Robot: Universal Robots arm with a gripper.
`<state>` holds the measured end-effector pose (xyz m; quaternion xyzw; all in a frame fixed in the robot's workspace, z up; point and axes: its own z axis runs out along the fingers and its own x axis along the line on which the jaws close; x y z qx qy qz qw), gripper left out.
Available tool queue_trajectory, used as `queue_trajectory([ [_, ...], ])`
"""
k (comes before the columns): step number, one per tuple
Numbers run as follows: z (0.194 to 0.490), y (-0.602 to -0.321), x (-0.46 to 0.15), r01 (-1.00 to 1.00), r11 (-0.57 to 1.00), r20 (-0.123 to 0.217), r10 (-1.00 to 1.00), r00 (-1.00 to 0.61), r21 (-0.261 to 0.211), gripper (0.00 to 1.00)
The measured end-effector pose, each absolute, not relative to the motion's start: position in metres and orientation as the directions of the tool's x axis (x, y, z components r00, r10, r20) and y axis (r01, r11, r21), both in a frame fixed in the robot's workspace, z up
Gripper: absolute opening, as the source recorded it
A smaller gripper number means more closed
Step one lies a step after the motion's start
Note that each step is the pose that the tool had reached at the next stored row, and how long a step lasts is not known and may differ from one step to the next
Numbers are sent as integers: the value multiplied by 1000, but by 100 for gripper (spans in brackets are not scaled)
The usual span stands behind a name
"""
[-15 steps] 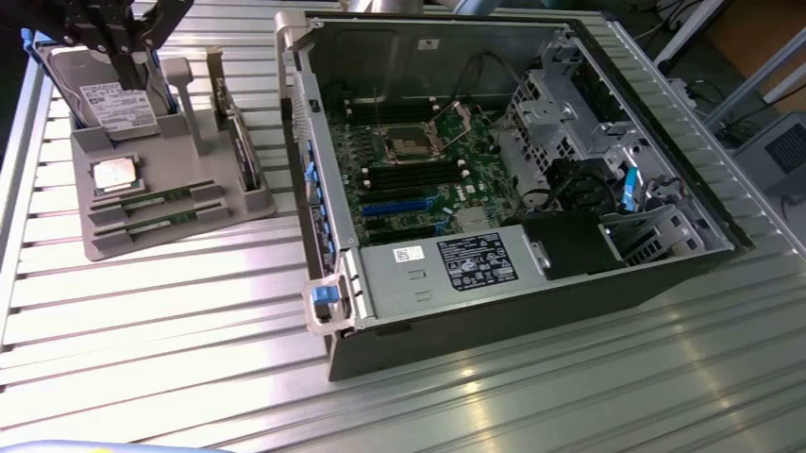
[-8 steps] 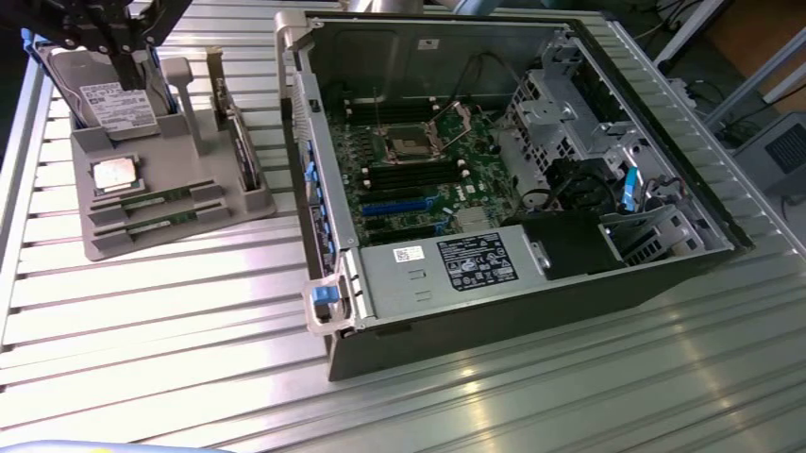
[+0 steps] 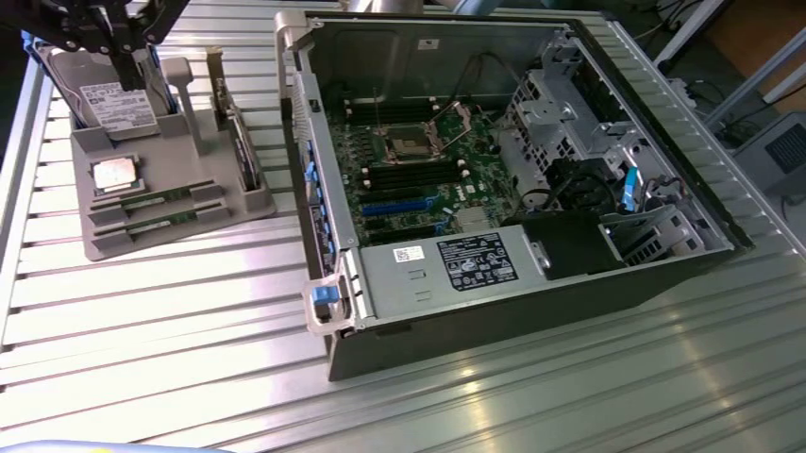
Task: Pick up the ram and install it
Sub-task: 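Pick up the ram and move it above insertion slot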
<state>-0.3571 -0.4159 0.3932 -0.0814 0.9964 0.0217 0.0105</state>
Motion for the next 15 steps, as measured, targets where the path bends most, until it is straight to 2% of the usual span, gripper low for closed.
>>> queue_trajectory([
  [15,393,-416,-357,-272,961,-24,-272,-962,40,11],
])
